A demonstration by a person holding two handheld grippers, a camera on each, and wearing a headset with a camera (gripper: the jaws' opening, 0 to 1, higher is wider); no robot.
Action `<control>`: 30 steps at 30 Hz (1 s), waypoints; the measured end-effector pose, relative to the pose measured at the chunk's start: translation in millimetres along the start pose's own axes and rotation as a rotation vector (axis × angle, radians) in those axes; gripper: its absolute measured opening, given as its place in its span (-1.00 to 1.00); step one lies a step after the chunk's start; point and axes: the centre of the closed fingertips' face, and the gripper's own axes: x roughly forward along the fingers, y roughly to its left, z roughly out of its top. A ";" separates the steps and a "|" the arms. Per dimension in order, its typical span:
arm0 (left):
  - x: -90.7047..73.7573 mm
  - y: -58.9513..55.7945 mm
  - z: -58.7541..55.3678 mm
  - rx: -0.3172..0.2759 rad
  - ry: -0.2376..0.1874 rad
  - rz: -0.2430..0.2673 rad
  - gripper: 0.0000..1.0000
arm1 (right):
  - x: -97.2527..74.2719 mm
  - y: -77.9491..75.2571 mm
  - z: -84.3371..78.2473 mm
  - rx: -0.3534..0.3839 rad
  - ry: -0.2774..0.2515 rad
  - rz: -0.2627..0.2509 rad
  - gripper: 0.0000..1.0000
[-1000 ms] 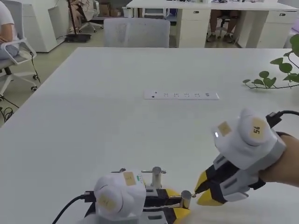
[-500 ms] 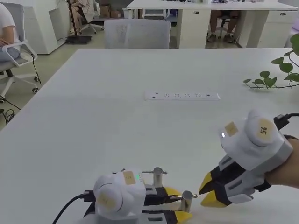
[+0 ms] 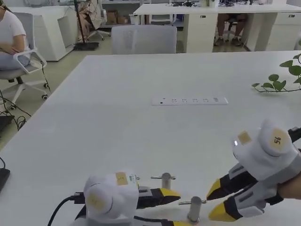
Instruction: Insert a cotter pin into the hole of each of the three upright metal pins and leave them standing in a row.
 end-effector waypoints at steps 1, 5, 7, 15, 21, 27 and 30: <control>-2.8 -0.5 0.4 -0.003 0.002 0.001 -0.22 | 0.6 0.4 0.5 0.001 -0.006 -0.001 -0.46; -17.4 -4.1 3.9 -0.012 0.006 0.008 -0.17 | 5.5 2.5 4.9 0.001 -0.053 0.002 -0.40; -25.1 -5.8 5.7 -0.011 0.007 0.010 -0.14 | 8.8 5.1 8.5 -0.018 -0.084 0.006 -0.39; -56.9 -10.0 13.0 -0.037 0.002 0.048 0.10 | 21.4 4.5 8.4 -0.008 -0.143 0.006 -0.40; -75.3 -8.7 18.0 -0.052 -0.013 0.095 0.20 | 30.5 3.3 10.9 0.006 -0.187 -0.004 -0.41; -92.2 -4.2 21.0 -0.082 -0.029 0.141 0.34 | 37.7 -1.2 10.1 0.015 -0.213 -0.019 -0.44; -101.6 1.8 21.2 -0.107 -0.044 0.176 0.40 | 39.4 -2.4 8.2 0.008 -0.217 -0.022 -0.47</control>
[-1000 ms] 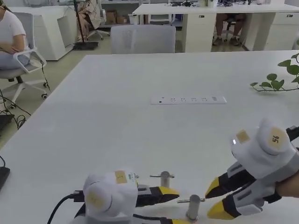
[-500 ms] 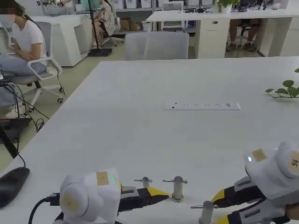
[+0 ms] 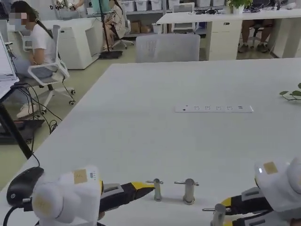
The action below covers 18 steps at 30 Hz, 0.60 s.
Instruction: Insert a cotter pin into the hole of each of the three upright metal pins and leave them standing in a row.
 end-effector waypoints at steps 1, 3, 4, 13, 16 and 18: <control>-1.5 1.1 -0.2 0.001 0.000 0.007 0.40 | 0.1 -0.2 -0.7 0.000 0.000 0.000 -0.47; -5.1 4.7 -1.3 -0.008 -0.002 0.024 0.41 | 0.1 -1.5 -1.2 -0.007 -0.006 -0.004 -0.51; -6.6 6.3 -1.5 -0.011 -0.005 0.032 0.41 | 0.4 -1.9 -1.4 -0.008 -0.009 -0.004 -0.53; -16.2 14.5 -9.5 -0.057 -0.018 0.087 0.50 | 5.6 -3.6 1.2 -0.031 -0.042 -0.022 -0.67; -17.4 15.4 -10.5 -0.064 -0.021 0.093 0.51 | 6.0 -3.9 1.7 -0.030 -0.051 -0.024 -0.68; -17.9 15.7 -10.9 -0.068 -0.023 0.098 0.50 | 6.3 -4.6 1.5 -0.037 -0.052 -0.025 -0.69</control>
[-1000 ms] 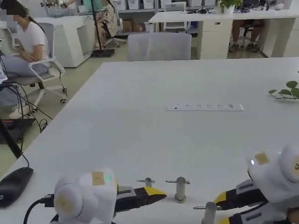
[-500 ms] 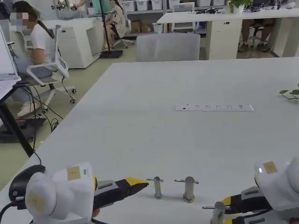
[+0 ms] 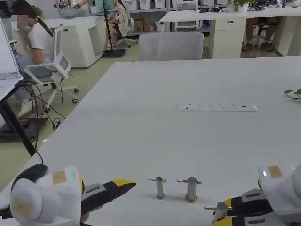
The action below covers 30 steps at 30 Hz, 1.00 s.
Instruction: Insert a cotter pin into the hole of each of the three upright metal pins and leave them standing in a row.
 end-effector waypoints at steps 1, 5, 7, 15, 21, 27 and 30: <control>0.0 0.4 -0.2 -0.001 -0.001 0.001 0.50 | 0.1 -0.4 -0.1 0.000 0.000 0.000 -0.69; 0.2 0.6 -0.2 -0.001 -0.001 0.002 0.50 | -0.5 -4.0 0.8 0.003 0.004 -0.007 -0.71; 0.4 0.5 -0.1 0.000 -0.002 0.002 0.50 | -0.8 -5.4 0.9 0.006 0.005 -0.008 -0.71; 0.2 1.6 0.5 -0.002 -0.005 0.004 0.50 | -6.4 -15.5 1.6 -0.006 0.017 -0.031 -0.72; 0.0 2.6 -0.6 -0.005 -0.004 0.005 0.49 | -12.1 -28.1 2.1 -0.011 0.018 -0.058 -0.72; 0.6 2.6 -1.1 -0.006 -0.001 0.003 0.49 | -16.2 -40.9 1.6 -0.017 0.022 -0.085 -0.72; 0.5 2.8 -0.9 -0.006 -0.002 0.004 0.49 | -17.6 -46.5 2.0 -0.012 0.019 -0.096 -0.72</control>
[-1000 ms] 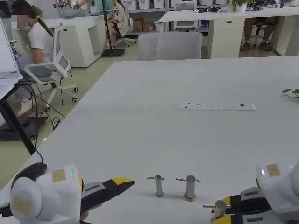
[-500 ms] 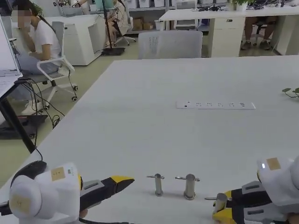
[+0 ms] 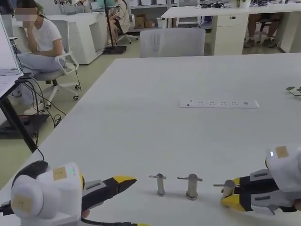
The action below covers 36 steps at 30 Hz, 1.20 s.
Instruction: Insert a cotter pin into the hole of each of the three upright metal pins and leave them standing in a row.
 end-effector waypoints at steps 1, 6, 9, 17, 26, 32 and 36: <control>-0.1 0.0 0.1 0.000 0.000 0.000 0.49 | -0.2 -2.2 -0.2 0.001 0.000 -0.004 -0.72; -0.9 0.5 -0.2 -0.004 0.001 0.002 0.49 | -1.8 -9.2 -2.6 0.000 0.005 -0.018 -0.72; -1.1 0.6 -0.8 -0.005 0.004 0.002 0.49 | -3.0 -12.0 -3.7 0.002 0.004 -0.025 -0.72; -0.2 0.3 -1.3 -0.005 0.009 0.001 0.48 | -2.3 -9.5 -5.6 0.013 -0.002 -0.027 -0.72; 0.1 0.6 -2.7 -0.008 0.013 0.002 0.47 | -0.9 -6.3 -3.6 0.034 -0.045 -0.026 -0.71; -1.5 1.5 -2.3 -0.008 0.012 0.010 0.47 | -1.7 -5.3 -3.8 0.050 -0.057 -0.020 -0.65; -2.7 2.7 -1.1 -0.007 0.006 0.015 0.47 | -5.7 -5.8 -5.2 0.057 -0.043 -0.037 -0.43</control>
